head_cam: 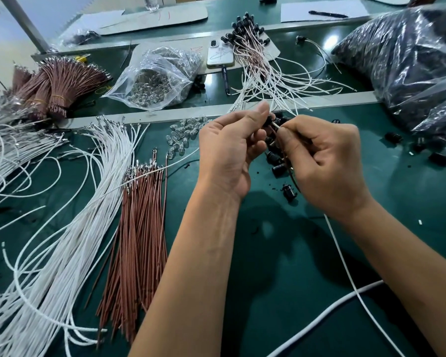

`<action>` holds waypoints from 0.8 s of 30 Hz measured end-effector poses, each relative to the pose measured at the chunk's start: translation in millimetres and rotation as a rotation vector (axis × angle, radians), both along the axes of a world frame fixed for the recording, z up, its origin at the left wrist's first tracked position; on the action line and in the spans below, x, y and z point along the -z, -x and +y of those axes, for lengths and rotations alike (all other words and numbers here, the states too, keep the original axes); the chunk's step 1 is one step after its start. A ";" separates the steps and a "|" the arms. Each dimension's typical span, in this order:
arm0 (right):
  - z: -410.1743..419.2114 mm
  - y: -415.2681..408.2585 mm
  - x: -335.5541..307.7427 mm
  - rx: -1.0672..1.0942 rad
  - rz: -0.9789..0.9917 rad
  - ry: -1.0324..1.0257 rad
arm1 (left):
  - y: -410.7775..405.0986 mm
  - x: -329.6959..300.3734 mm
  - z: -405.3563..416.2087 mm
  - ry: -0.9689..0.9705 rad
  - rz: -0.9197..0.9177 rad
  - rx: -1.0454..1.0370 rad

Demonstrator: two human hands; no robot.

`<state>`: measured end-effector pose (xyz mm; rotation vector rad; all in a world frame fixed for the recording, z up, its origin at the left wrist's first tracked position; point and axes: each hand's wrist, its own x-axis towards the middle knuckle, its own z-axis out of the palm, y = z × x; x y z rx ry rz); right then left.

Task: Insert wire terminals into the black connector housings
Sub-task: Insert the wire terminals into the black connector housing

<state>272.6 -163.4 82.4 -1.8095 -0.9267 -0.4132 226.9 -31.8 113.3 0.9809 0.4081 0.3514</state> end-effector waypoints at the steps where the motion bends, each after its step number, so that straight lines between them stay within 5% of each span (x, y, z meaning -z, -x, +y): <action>1: 0.2 -0.2 0.8 0.001 0.007 -0.003 | 0.3 0.7 -0.4 -0.003 -0.010 -0.009; 8: 3.6 -1.7 4.8 -0.013 0.032 0.008 | -0.4 2.2 0.7 -0.030 -0.025 -0.041; 14: 1.8 -9.2 9.0 -0.174 0.388 -0.082 | -1.5 10.7 2.2 -0.166 0.031 0.023; 24: 2.8 -7.7 2.8 -0.292 0.515 -0.053 | -3.5 12.0 12.7 -0.037 0.109 0.058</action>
